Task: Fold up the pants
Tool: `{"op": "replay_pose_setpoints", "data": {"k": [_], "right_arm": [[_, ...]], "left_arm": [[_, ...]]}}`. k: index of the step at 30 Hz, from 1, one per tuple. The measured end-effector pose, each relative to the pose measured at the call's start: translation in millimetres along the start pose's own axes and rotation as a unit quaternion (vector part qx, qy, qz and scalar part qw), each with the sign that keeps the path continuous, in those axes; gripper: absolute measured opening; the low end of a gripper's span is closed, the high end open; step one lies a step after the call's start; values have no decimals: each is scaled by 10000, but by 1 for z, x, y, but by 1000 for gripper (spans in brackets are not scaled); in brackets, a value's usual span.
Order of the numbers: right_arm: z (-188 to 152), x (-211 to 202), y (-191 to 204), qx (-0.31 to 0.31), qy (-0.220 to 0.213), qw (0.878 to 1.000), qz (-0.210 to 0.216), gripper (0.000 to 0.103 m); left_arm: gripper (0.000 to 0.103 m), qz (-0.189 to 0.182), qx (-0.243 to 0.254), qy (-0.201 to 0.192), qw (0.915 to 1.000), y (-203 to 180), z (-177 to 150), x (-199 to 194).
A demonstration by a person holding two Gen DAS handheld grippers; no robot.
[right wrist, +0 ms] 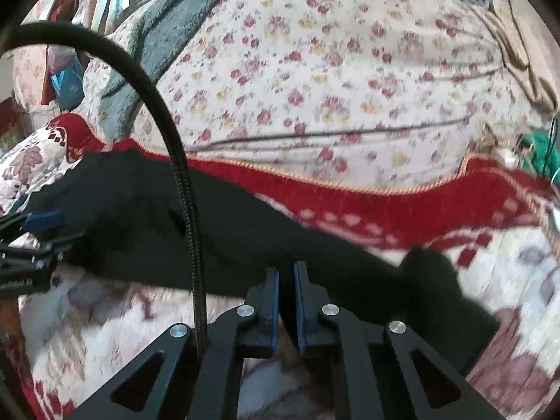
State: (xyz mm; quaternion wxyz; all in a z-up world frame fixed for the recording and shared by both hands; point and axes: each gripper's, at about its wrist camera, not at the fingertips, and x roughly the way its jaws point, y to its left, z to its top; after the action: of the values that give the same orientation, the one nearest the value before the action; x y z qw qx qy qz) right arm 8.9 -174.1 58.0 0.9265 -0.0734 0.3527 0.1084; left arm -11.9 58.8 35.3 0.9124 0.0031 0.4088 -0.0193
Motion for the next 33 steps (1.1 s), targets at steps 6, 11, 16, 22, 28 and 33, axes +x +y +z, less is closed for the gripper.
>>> {"op": "replay_pose_setpoints", "data": {"k": [6,11,16,22,28,33], "right_arm": [[46,14,-15,-230,-194,9986,-442,6],[86,51,-37,-266,-176,9967,-742,6],[106,104,-66,157,19,9973,-719,10],[95,84,-84,734,42,9972,120,27],[44,-4,-91,701,48,9972,272,30],[-12,-42,-95,888,332,9947,403,37]], "left_arm": [[80,-45,-114,39,9999,6,2,1],[80,-85,-188,54,9998,10,4,2],[80,-29,-256,136,9996,16,6,9],[80,-70,-446,175,9988,26,8,11],[80,-168,-307,43,9994,19,6,-2],[80,-318,-406,24,9987,19,5,-11]]}}
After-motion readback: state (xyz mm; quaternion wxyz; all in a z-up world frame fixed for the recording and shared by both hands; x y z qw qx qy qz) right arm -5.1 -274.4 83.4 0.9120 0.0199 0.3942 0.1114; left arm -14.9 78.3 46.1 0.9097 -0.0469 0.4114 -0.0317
